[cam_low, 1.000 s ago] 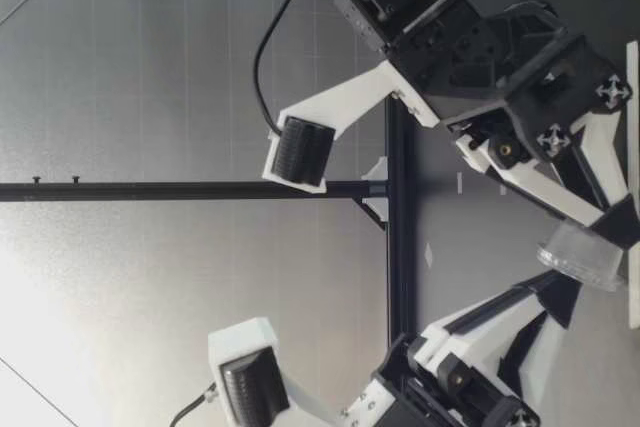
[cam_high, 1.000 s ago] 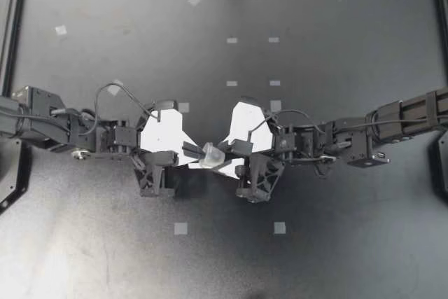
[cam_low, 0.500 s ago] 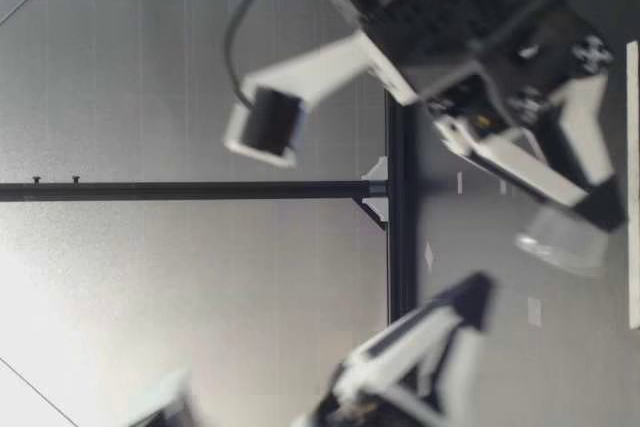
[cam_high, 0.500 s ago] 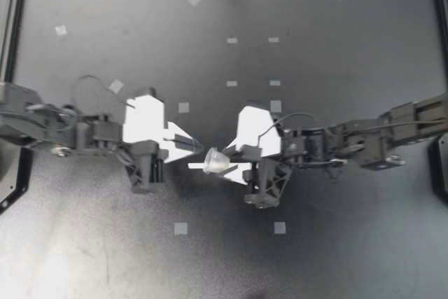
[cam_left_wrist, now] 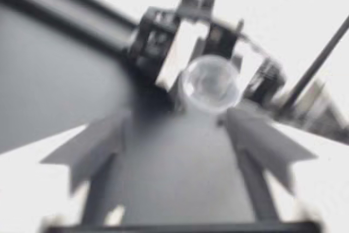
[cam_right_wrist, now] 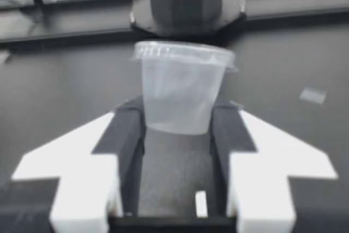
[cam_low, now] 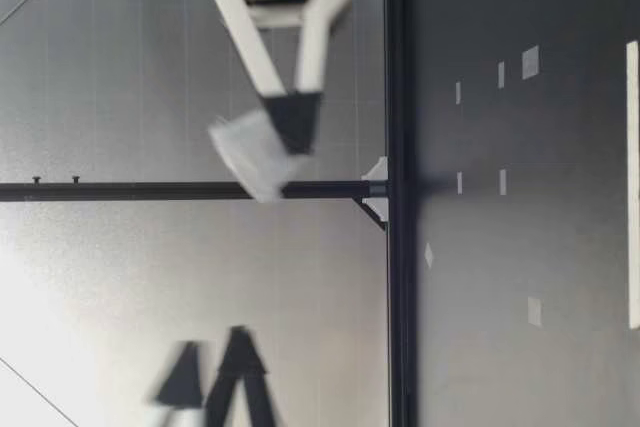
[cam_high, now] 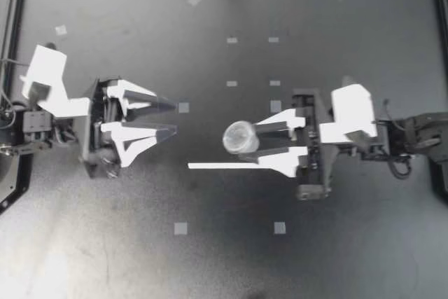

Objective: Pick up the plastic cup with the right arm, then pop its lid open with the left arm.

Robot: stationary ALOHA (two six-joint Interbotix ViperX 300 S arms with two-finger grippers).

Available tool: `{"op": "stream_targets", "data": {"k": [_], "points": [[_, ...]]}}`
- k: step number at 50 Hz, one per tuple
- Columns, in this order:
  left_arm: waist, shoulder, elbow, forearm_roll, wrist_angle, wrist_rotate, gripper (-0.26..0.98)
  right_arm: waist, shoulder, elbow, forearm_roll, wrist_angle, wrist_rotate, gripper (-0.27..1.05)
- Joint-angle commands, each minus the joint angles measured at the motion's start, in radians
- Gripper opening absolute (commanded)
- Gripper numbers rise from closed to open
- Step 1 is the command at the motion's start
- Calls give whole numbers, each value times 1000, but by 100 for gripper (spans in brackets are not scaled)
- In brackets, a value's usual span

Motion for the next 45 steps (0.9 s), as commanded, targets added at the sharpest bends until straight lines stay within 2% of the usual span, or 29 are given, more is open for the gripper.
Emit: {"op": "stream_targets", "data": {"k": [1, 13, 24, 32, 45], "points": [[-2, 18, -29, 2, -54, -127, 82, -8, -23, -9, 2, -34, -11, 36], [-2, 132, -121, 15, -57, -525, 76, -15, 6, -49, 2, -57, -97, 36], [-3, 160, -184, 124, -52, -749, 76, -15, 31, -72, -2, -78, -141, 36], [-6, 160, -190, 155, -55, -793, 76, -15, 52, -75, -2, -109, -143, 36], [-12, 158, -192, 155, -61, -792, 76, -15, 103, -78, 0, -130, -135, 36]]}}
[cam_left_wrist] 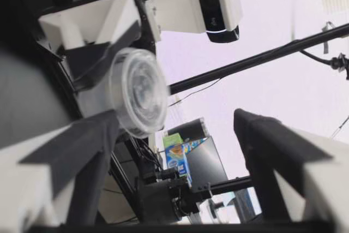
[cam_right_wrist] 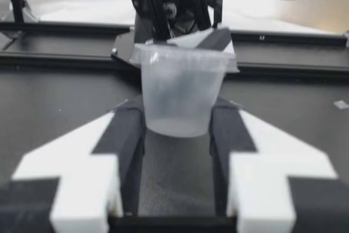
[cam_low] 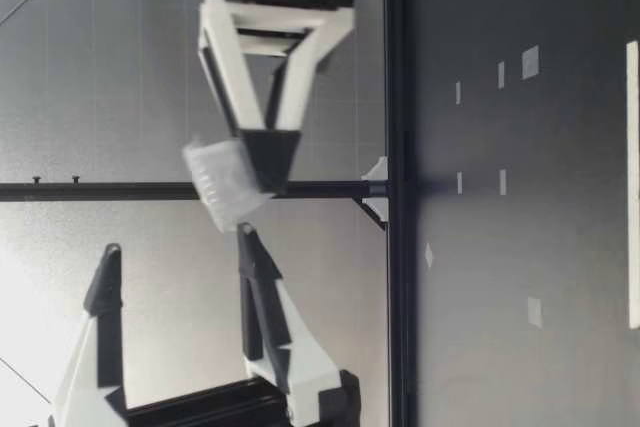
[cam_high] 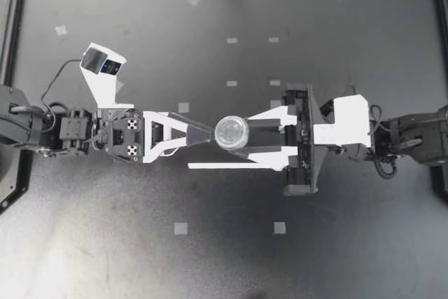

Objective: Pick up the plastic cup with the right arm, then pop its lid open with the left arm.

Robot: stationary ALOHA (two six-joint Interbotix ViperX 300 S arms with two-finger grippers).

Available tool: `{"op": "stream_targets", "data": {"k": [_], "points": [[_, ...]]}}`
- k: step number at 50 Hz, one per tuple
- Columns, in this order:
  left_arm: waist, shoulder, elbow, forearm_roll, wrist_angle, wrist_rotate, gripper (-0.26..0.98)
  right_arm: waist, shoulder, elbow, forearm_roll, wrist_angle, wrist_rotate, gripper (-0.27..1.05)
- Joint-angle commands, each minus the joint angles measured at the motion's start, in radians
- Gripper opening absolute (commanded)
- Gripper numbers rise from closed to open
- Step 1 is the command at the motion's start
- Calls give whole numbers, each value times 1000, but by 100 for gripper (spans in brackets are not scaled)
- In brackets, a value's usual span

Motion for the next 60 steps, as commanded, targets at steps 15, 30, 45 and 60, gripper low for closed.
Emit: {"op": "stream_targets", "data": {"k": [15, 30, 45, 60], "points": [[-3, -23, -17, 5, -35, 11, 76, -5, 63, -17, 2, -5, 77, 36], [-2, -44, 2, 15, -26, 57, 75, -5, 48, -5, 8, 80, 100, 36], [-3, -97, 31, 26, 87, 543, 75, 9, -34, 29, -23, 130, 186, 36], [-2, -135, 20, 25, 337, 950, 75, 52, -89, 12, -23, 81, 195, 36]]}}
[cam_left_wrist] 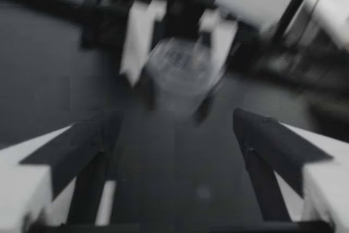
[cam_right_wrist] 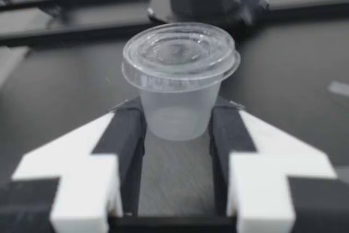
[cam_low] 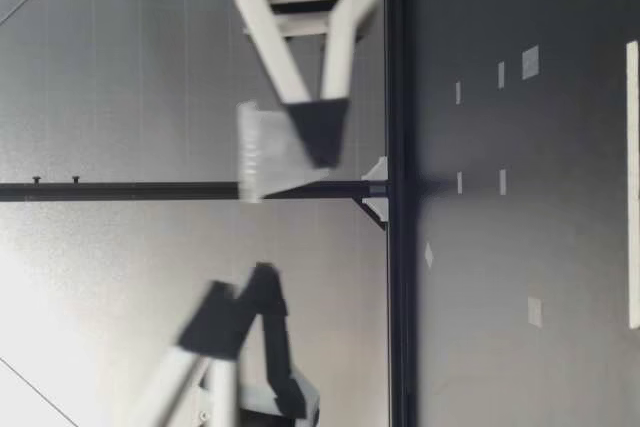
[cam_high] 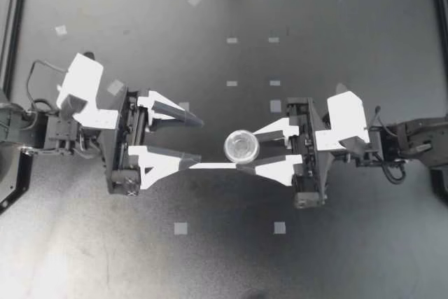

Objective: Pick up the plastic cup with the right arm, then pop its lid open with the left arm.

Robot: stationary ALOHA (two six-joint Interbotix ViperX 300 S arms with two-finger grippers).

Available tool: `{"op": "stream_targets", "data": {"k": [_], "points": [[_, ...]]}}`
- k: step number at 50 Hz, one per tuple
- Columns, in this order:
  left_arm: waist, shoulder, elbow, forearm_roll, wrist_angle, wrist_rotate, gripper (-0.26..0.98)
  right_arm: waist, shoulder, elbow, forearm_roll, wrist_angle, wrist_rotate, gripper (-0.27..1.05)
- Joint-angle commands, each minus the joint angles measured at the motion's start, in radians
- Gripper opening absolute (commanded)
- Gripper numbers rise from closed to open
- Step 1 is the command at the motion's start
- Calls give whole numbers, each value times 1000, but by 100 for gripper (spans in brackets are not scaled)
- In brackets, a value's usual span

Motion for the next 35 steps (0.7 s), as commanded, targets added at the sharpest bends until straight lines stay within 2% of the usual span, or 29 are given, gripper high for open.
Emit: {"op": "stream_targets", "data": {"k": [1, 14, 35], "points": [[0, -20, -20, 0, 21, 43, 75, 14, -43, -15, -3, -26, 2, 36], [-2, -20, -8, 2, -54, 133, 75, 17, -51, -8, -3, -54, 5, 36], [-2, 0, -11, 2, -54, 156, 75, 17, -43, -6, -3, -54, 0, 36]]}}
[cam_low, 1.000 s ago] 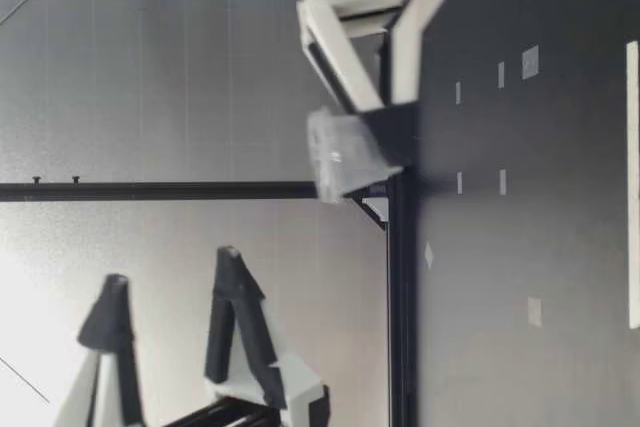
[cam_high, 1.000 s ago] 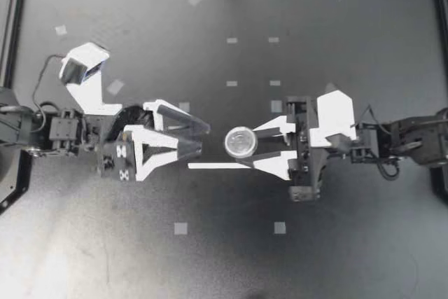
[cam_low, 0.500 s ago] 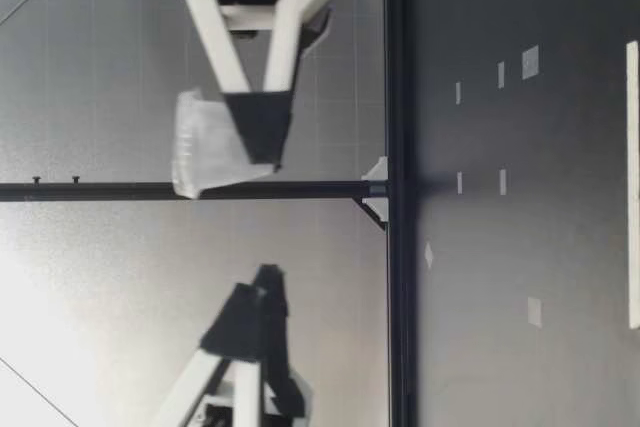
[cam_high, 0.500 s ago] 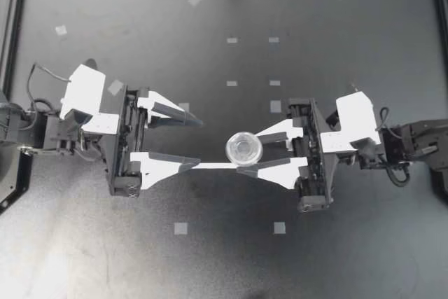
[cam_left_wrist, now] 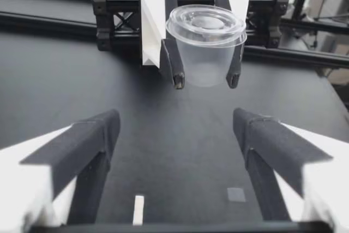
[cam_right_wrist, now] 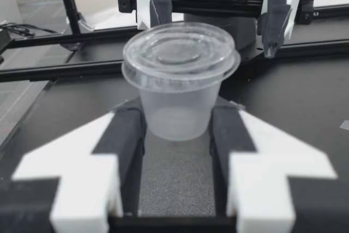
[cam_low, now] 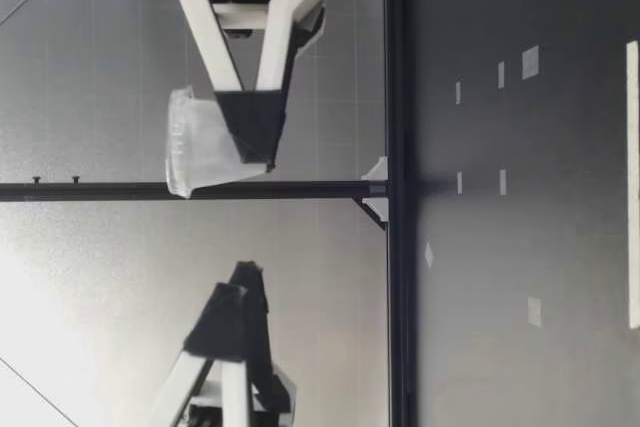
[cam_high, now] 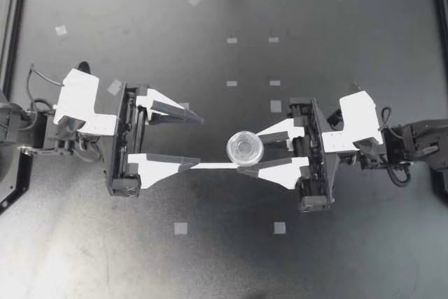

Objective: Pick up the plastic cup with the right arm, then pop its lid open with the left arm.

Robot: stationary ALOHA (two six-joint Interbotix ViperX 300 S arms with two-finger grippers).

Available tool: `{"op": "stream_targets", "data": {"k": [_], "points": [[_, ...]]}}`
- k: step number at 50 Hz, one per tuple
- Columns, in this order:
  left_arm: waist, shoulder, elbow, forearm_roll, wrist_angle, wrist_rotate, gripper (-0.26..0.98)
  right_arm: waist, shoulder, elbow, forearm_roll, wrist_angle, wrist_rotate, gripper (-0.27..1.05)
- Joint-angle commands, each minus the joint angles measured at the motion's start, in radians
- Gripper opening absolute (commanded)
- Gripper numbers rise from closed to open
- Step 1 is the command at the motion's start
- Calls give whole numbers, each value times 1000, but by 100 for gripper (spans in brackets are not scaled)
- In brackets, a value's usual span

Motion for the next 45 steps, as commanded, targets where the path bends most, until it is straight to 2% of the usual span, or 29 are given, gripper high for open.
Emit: {"op": "stream_targets", "data": {"k": [1, 45], "points": [[-2, -3, -12, 2, -11, 5, 75, 5, -14, -9, -3, -11, -2, 36], [-2, 2, -8, 2, -9, 6, 75, 5, -3, -9, -2, -5, -3, 36]]}}
